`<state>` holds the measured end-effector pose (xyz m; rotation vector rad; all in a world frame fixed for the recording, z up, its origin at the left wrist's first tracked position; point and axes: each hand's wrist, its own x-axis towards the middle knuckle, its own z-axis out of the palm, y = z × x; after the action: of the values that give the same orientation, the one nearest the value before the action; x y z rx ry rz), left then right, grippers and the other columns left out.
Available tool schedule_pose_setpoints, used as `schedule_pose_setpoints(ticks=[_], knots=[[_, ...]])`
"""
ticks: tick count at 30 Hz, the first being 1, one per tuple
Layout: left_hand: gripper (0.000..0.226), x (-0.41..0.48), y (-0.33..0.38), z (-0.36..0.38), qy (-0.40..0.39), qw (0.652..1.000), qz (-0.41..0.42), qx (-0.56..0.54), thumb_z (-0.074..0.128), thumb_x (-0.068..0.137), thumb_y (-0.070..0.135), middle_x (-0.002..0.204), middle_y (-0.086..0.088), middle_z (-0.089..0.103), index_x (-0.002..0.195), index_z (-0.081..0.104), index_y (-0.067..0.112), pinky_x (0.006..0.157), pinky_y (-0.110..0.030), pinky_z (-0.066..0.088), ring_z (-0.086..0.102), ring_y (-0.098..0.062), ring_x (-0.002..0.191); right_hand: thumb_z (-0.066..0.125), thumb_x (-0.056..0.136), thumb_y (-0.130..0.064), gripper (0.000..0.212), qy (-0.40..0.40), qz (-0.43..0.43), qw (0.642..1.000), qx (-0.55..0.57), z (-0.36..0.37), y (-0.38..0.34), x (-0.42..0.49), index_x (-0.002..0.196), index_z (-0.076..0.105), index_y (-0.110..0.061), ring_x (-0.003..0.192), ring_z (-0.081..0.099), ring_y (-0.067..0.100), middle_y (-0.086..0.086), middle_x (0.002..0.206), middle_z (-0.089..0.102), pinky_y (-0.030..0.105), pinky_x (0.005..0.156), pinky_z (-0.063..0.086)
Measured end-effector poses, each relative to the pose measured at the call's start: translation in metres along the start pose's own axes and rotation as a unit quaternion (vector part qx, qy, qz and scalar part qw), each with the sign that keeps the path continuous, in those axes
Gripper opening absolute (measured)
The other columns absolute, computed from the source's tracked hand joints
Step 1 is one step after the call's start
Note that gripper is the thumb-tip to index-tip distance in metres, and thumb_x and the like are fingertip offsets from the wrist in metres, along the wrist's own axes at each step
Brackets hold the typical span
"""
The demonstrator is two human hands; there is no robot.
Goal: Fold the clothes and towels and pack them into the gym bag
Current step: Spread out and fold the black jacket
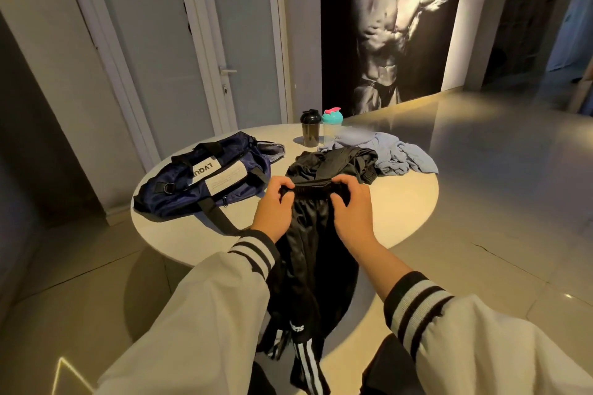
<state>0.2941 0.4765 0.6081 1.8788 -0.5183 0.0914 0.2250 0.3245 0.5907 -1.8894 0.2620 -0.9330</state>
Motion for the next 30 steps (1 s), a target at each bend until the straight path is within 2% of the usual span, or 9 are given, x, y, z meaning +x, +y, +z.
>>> schedule_pose_setpoints(ticks=[5,10,13,15,19,21,25,28,30], knots=[[0.019,-0.008,0.012,0.006,-0.059,0.997,0.043,0.024,0.045,0.102,0.009,0.101,0.0,0.061,0.104,0.058,0.023,0.077,-0.027,0.044,0.057,-0.016,0.087,0.054,0.096,0.0,0.032,-0.001,0.002,0.999,-0.051,-0.024,0.002,-0.006,0.114,0.058,-0.025,0.092,0.044,-0.01,0.008,0.118,0.05,-0.001,0.082,0.032],[0.024,-0.022,0.024,0.009,-0.007,0.996,0.094,-0.009,0.051,0.1,0.005,0.101,0.018,0.064,0.099,0.068,0.023,0.083,-0.005,0.043,0.057,0.011,0.095,0.05,0.096,0.001,0.033,0.071,-0.027,0.997,-0.022,-0.035,-0.008,-0.015,0.119,0.057,-0.022,0.099,0.04,-0.021,0.003,0.115,0.045,-0.004,0.084,0.03],[0.043,-0.026,0.016,0.01,-0.046,0.995,0.076,0.052,0.046,0.094,-0.006,0.097,0.008,0.069,0.082,0.074,0.025,0.093,-0.025,0.05,0.062,-0.003,0.094,0.055,0.094,-0.006,0.029,-0.043,-0.01,0.997,-0.059,-0.025,-0.003,-0.022,0.114,0.058,-0.028,0.106,0.051,0.004,0.002,0.116,0.055,0.012,0.085,0.038],[0.05,-0.032,0.01,0.006,-0.039,0.995,0.056,0.078,0.042,0.09,-0.01,0.098,0.002,0.069,0.076,0.074,0.027,0.095,-0.029,0.048,0.062,-0.013,0.096,0.056,0.095,-0.007,0.028,-0.047,0.003,0.998,-0.048,-0.027,-0.002,-0.027,0.114,0.058,-0.028,0.105,0.052,0.006,0.002,0.116,0.056,0.011,0.084,0.037],[0.043,-0.036,0.018,-0.007,0.027,0.993,0.097,0.061,0.043,0.099,-0.003,0.115,0.003,0.059,0.104,0.074,0.026,0.091,-0.005,0.036,0.054,-0.007,0.106,0.054,0.096,-0.001,0.03,0.014,-0.058,0.998,-0.022,-0.027,-0.018,-0.026,0.116,0.054,-0.023,0.1,0.04,-0.001,0.005,0.117,0.046,-0.003,0.088,0.029],[0.035,-0.035,0.019,-0.009,-0.018,0.989,0.112,0.092,0.052,0.097,0.004,0.126,0.003,0.047,0.12,0.064,0.028,0.101,-0.012,0.034,0.046,-0.007,0.116,0.054,0.096,-0.001,0.03,-0.005,-0.058,0.998,-0.007,-0.022,-0.027,-0.025,0.115,0.053,-0.025,0.1,0.041,0.0,0.006,0.118,0.044,-0.002,0.089,0.029],[0.073,-0.037,0.005,-0.012,-0.116,0.976,0.084,0.162,0.063,0.082,-0.005,0.142,0.004,0.024,0.136,0.036,0.036,0.116,-0.037,0.034,0.035,-0.02,0.134,0.056,0.095,-0.001,0.03,-0.035,-0.071,0.997,0.001,-0.017,-0.042,-0.016,0.116,0.054,-0.022,0.1,0.043,-0.002,0.004,0.117,0.044,0.007,0.092,0.033],[0.075,-0.034,0.002,-0.018,-0.112,0.984,0.062,0.122,0.043,0.082,-0.018,0.146,-0.002,0.035,0.128,0.044,0.041,0.118,-0.039,0.03,0.035,-0.022,0.139,0.054,0.093,0.005,0.032,-0.006,-0.057,0.998,-0.009,-0.023,-0.043,-0.006,0.111,0.057,-0.021,0.098,0.041,0.004,0.007,0.118,0.044,0.003,0.089,0.03],[0.071,-0.031,0.005,-0.023,-0.079,0.991,0.064,0.092,0.039,0.083,-0.019,0.142,0.001,0.045,0.122,0.053,0.038,0.119,-0.038,0.027,0.038,-0.017,0.137,0.052,0.093,0.007,0.034,0.008,-0.02,1.0,0.006,-0.028,-0.04,-0.002,0.107,0.057,-0.023,0.101,0.043,0.008,0.009,0.12,0.046,0.012,0.094,0.033]])
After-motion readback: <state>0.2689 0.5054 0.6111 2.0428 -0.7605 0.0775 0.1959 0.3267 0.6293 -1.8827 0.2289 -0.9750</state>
